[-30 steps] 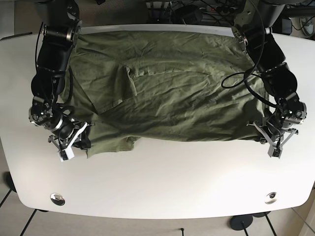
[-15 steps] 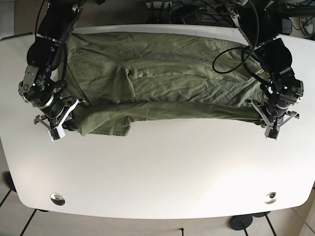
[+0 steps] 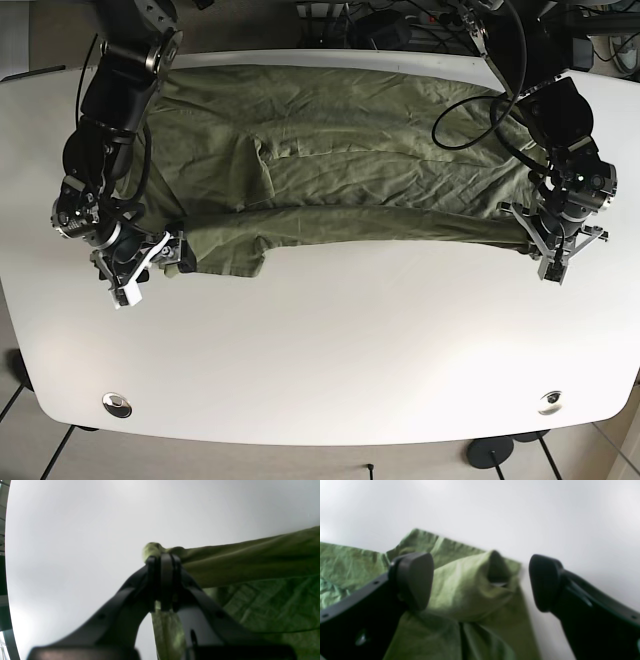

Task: Fold the T-shirt properly
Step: 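Carry the folded hem over the collar with both grippers and release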

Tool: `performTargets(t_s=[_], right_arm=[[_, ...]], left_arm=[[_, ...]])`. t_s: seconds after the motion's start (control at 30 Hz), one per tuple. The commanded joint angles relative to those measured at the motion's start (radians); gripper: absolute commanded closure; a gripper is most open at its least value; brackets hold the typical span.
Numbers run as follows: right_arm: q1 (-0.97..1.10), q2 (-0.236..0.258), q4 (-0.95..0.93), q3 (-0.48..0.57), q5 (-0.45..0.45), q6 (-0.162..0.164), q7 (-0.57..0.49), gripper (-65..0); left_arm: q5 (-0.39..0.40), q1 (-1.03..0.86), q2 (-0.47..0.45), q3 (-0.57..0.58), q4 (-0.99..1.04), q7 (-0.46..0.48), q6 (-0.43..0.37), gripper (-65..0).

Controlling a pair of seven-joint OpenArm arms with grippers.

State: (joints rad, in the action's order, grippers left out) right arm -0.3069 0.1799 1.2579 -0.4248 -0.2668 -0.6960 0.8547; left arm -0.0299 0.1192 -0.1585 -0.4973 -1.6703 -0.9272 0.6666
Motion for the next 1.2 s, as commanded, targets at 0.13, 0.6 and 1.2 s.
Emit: performTargets(t_s=[0.13,0.6,1.2], right_arm=[[-0.042,-0.012,-0.028,-0.003,-0.013,-0.002,-0.025,-44.4],[0.054,-0.012,0.311,-0.012,-0.016,-0.002,0.038,-1.7],[0.483,-0.082,0.753,-0.305,-0.062,-0.002,0.305,-1.7]], left_arm=[[0.005,0.024,-0.013,-0.001,-0.015,0.018,-0.005,0.0],[0.006,0.029,0.03,-0.007,-0.072,0.018,0.032,0.0],[0.005,-0.264,0.038,-0.133,-0.205,0.015,0.032,0.0]])
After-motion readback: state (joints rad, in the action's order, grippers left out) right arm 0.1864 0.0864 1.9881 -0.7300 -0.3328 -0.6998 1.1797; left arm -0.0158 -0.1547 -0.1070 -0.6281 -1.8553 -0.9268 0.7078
